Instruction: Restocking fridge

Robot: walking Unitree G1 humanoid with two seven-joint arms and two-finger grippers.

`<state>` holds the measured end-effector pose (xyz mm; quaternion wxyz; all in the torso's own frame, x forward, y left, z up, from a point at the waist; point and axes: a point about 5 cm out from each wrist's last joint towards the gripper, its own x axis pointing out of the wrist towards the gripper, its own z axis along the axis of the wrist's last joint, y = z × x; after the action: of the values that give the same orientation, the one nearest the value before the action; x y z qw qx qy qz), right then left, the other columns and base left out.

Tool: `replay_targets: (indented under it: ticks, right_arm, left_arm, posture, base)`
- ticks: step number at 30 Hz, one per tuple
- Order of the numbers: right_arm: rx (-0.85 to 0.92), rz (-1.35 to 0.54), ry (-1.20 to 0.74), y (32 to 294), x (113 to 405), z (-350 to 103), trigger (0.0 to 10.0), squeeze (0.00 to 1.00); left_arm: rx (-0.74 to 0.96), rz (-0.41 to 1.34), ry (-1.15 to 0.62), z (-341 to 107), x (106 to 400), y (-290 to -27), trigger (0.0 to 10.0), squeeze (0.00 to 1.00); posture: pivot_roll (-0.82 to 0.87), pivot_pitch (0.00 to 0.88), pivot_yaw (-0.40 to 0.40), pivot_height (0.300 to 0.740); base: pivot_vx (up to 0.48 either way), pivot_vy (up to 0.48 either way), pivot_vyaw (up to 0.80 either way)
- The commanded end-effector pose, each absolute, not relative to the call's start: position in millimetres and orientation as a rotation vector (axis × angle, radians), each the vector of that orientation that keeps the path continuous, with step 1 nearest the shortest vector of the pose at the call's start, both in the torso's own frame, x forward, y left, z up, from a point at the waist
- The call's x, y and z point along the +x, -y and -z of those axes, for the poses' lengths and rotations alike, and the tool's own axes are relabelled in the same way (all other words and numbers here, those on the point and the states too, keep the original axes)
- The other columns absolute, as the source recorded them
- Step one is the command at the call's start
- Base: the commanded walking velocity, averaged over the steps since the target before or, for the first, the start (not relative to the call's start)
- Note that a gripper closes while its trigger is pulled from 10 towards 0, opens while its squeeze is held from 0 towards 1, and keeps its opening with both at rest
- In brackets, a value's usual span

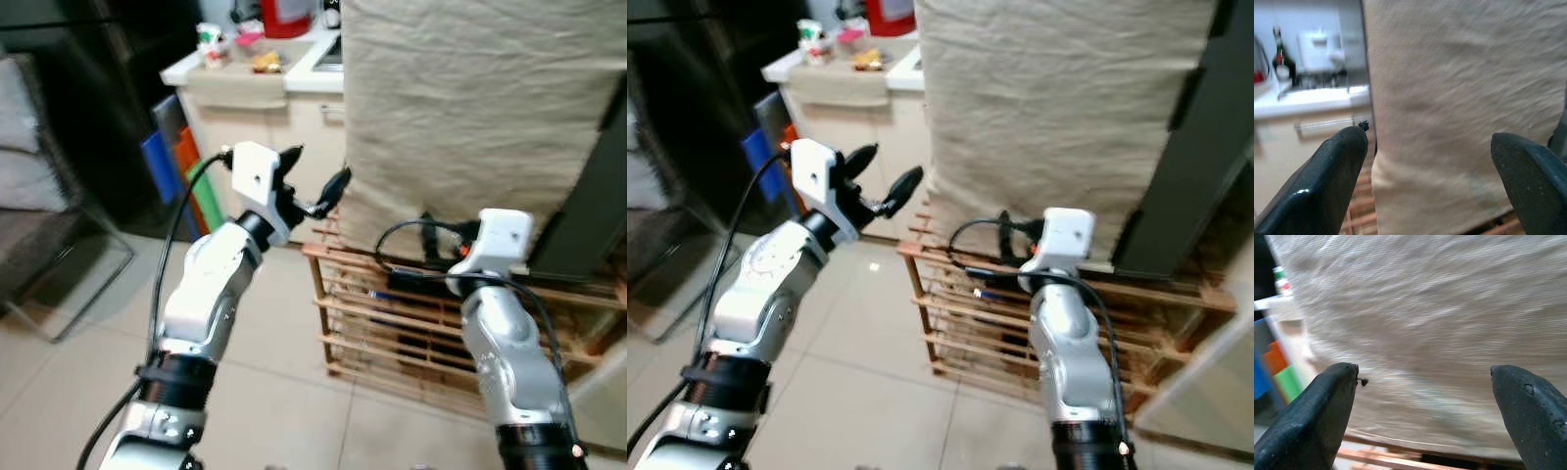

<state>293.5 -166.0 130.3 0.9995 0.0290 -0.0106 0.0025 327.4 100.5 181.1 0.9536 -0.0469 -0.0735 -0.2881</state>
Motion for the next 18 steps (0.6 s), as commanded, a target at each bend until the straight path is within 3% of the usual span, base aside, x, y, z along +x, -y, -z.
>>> replay_targets:
  ticks: [1, 8, 18]
  right_arm:
    - [-0.003, 0.049, 0.064, 182, 288, -134, 10.0, 0.0]
    - [-0.042, 0.207, 0.017, 223, 269, -121, 10.0, 0.0]
    - [-0.05, 0.244, 0.021, 229, 267, -119, 10.0, 0.0]
  left_arm:
    - [-0.123, 0.457, 0.072, -168, 337, -117, 10.0, 0.0]
    - [-0.121, 0.154, -0.107, -126, 339, -171, 10.0, 0.0]
    - [-0.164, 0.103, -0.097, -122, 340, -182, 10.0, 0.0]
  posture:
    - [-0.19, 0.0, 0.129, 0.74]
    - [-0.2, 0.0, 0.141, 0.74]
    - [-0.19, 0.0, 0.133, 0.74]
  base:
    - [0.0, 0.439, -0.66]
    - [0.0, 0.438, -0.65]
    - [0.0, 0.453, -0.65]
